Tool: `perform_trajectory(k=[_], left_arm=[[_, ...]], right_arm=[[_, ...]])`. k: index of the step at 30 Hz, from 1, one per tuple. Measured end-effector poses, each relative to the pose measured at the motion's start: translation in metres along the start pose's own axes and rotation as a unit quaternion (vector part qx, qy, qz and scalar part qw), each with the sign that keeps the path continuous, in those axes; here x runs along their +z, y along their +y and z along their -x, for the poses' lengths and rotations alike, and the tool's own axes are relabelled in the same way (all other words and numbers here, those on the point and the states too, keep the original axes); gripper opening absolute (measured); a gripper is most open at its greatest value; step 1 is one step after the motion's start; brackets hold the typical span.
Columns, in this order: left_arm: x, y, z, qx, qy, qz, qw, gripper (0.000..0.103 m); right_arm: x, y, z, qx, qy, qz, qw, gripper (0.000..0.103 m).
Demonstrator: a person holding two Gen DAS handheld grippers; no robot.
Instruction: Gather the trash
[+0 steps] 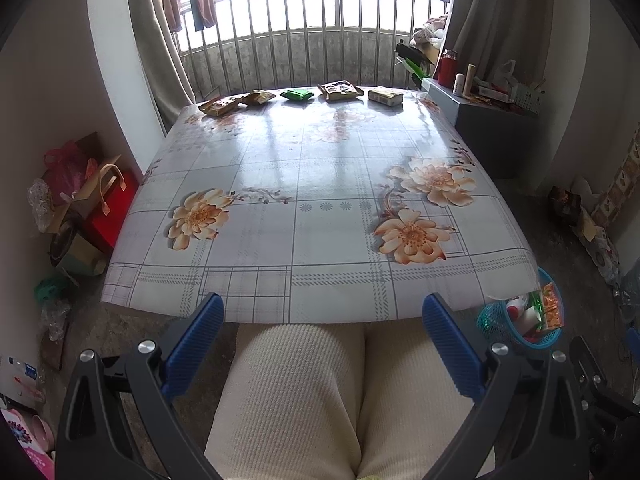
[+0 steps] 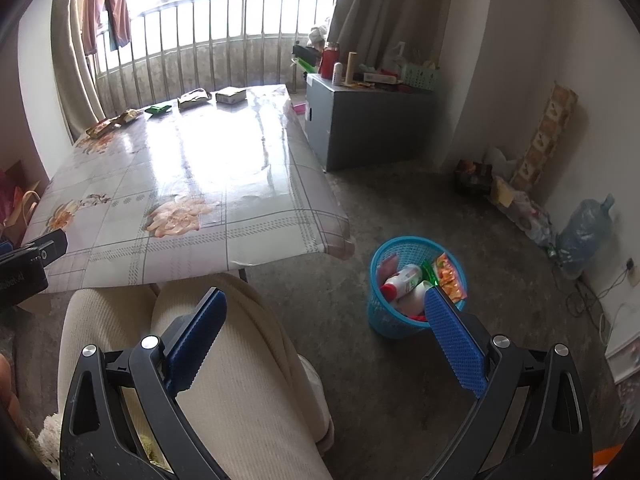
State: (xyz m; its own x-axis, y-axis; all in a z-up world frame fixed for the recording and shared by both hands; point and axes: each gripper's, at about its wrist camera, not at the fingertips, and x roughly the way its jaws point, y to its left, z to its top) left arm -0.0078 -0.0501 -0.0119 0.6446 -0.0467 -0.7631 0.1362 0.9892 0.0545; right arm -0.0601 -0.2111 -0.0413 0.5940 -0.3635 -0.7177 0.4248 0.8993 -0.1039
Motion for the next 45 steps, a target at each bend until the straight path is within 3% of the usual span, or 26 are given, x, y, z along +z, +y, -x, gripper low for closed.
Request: perform_trajectory(k=[11, 45], left_arm=[[-0.002, -0.006, -0.007, -0.005, 0.013, -0.007, 0.9999, 0.097], [-0.002, -0.010, -0.009, -0.014, 0.025, -0.007, 0.9996, 0.097]], right_arm=[[-0.008, -0.010, -0.007, -0.005, 0.023, -0.017, 1.000, 0.095], [-0.007, -0.013, -0.009, -0.005, 0.019, -0.013, 1.000, 0.095]])
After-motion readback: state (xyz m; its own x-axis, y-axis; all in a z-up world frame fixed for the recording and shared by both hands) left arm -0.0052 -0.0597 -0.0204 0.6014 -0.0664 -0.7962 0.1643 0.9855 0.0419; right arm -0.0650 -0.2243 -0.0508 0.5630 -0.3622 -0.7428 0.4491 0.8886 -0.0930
